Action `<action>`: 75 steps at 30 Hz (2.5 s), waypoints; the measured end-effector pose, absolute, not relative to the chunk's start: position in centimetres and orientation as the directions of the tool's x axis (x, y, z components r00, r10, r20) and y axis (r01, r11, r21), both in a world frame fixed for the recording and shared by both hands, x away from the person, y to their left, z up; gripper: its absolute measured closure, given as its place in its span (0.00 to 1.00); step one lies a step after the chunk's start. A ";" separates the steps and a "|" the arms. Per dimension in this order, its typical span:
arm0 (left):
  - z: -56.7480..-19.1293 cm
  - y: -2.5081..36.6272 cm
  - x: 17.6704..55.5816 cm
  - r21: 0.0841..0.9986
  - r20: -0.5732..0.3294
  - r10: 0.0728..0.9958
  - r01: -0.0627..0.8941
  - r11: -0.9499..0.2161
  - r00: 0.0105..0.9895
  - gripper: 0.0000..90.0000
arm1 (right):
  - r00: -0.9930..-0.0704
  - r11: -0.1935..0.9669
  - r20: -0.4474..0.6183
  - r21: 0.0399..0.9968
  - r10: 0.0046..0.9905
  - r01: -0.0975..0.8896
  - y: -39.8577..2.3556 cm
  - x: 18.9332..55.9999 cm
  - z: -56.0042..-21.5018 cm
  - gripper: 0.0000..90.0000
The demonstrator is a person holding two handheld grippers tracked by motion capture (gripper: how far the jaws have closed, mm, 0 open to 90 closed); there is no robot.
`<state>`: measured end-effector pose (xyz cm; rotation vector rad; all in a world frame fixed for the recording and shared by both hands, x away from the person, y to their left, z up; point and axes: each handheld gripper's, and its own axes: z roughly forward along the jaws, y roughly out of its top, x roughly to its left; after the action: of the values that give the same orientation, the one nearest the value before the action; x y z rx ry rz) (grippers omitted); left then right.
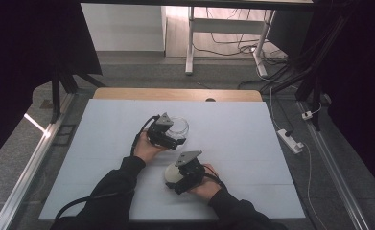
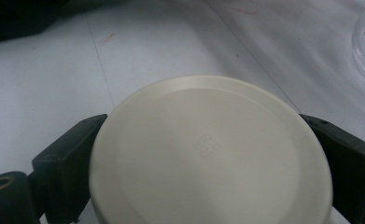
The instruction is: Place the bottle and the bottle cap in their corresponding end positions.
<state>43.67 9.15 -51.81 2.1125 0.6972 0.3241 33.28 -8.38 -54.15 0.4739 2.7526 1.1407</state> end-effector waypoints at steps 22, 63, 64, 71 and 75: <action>-50.9 9.6 43.5 0.809 -0.050 0.569 0.367 -0.459 0.821 0.00 | -0.942 0.627 0.060 0.732 0.329 0.266 -8.8 33.5 -53.9 0.00; -50.0 14.1 35.9 0.750 -0.090 0.591 0.444 -0.489 0.802 0.00 | -0.863 0.509 0.083 0.777 0.499 0.370 -13.8 33.4 -50.7 0.00; -50.0 14.3 35.6 0.751 -0.092 0.594 0.447 -0.486 0.799 0.00 | -0.857 0.508 0.077 0.776 0.510 0.373 -14.0 33.4 -50.6 0.00; -50.0 15.7 33.7 0.754 -0.115 0.599 0.462 -0.467 0.793 0.00 | -0.835 0.501 0.061 0.775 0.548 0.385 -15.3 32.8 -50.3 0.00; -50.1 16.4 32.7 0.749 -0.117 0.609 0.473 -0.464 0.784 0.00 | -0.828 0.499 0.059 0.773 0.558 0.391 -16.0 32.4 -50.1 0.00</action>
<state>32.65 16.36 -50.07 2.1460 0.8008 0.2104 32.39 -15.96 -50.13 0.8158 2.5429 1.2340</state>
